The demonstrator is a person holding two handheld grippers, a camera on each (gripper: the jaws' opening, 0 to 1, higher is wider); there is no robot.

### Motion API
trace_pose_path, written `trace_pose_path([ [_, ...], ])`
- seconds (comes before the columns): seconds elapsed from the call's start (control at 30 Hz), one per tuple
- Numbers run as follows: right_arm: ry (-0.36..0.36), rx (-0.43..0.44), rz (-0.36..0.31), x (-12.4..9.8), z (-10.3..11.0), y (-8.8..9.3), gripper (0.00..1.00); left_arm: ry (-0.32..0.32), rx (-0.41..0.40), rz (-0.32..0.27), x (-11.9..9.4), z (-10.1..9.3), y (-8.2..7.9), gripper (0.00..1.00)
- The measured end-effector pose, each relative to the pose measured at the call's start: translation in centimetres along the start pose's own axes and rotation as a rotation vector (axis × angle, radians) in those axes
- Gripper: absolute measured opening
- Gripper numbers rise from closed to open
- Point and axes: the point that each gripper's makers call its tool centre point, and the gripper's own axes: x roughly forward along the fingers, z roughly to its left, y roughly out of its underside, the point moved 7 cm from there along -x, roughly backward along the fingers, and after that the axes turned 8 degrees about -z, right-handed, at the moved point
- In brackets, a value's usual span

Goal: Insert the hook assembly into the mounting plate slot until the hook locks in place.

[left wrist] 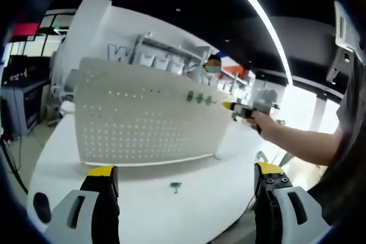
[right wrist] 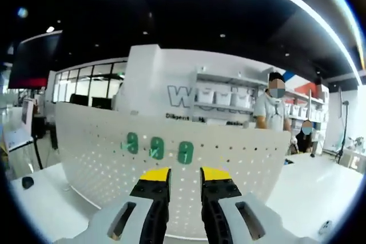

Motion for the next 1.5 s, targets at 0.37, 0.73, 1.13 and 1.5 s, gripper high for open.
trace_pose_path([
  [0.37, -0.087, 0.036, 0.099, -4.8, 2.9, 3.0, 0.29, 0.0, 0.009, 0.015, -0.2, 0.1, 0.3, 1.0],
  [0.73, -0.229, 0.051, 0.198, -9.0, 7.0, 5.6, 0.36, 0.009, 0.006, 0.035, -0.1, 0.0, 1.0, 1.0],
  [1.13, -0.35, 0.08, 0.303, -13.6, 10.5, 8.2, 0.41, -0.009, -0.005, 0.054, -0.3, 0.6, 1.7, 1.0],
  [1.5, -0.396, 0.068, 0.363, -16.8, 11.4, 8.9, 0.45, -0.031, -0.016, 0.055, -0.9, 1.1, 2.2, 1.0],
])
